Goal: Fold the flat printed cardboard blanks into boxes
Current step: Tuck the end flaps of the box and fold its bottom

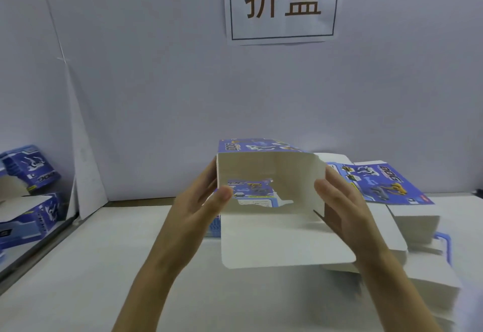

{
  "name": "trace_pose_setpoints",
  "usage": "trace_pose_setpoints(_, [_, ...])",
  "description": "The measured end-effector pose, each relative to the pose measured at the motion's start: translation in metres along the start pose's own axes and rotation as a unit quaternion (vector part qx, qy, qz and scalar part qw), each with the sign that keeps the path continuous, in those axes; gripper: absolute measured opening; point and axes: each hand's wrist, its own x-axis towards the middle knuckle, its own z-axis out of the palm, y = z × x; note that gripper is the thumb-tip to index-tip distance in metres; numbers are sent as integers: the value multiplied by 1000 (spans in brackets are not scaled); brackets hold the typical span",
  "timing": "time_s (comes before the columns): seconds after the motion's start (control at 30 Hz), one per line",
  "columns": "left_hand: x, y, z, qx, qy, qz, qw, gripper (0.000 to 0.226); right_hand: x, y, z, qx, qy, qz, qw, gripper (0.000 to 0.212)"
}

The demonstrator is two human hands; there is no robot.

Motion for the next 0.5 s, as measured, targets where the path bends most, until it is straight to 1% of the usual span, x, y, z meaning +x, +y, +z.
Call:
trace_pose_setpoints(0.03, [0, -2, -1, 6, 4, 3, 1000, 66, 0, 1, -2, -14, 14, -1, 1000, 31])
trace_pose_setpoints(0.17, [-2, -4, -1, 55, -1, -2, 999, 73, 1, 3, -6, -87, 144, -11, 986, 29])
trace_pose_setpoints(0.2, [-2, -6, -1, 62, 1, -1, 998, 75, 1, 2, -4, -96, 165, -9, 982, 35])
trace_pose_setpoints(0.23, [-2, -6, 0, 58, 7, 3, 998, 75, 1, 2, -3, -93, 175, -5, 980, 46])
trace_pose_setpoints(0.27, [-2, -6, 2, 54, 13, 12, 998, 72, 0, 1, -3, -81, 183, -3, 980, 54])
trace_pose_setpoints(0.3, [-2, -5, 7, 54, 18, 21, 998, 62, 1, 1, -1, -53, 194, -14, 979, 49])
trace_pose_setpoints(0.37, [-2, -2, 17, 46, 41, 25, 998, 33, 1, 1, -1, -15, 208, -27, 978, 22])
trace_pose_setpoints(0.4, [-1, -2, 20, 41, 49, 30, 998, 31, 1, 1, -1, -4, 211, -24, 977, 19])
trace_pose_setpoints(0.43, [-1, -4, 20, 32, 62, 30, 997, 39, 1, 2, -1, -6, 212, -15, 977, 22])
trace_pose_setpoints(0.47, [-1, -5, 18, 10, 73, 28, 997, 40, 0, 4, -5, 2, 206, -5, 979, 28])
trace_pose_setpoints(0.5, [0, -6, 14, -25, 94, 22, 995, 41, -1, 4, -7, 25, 203, 5, 979, 29])
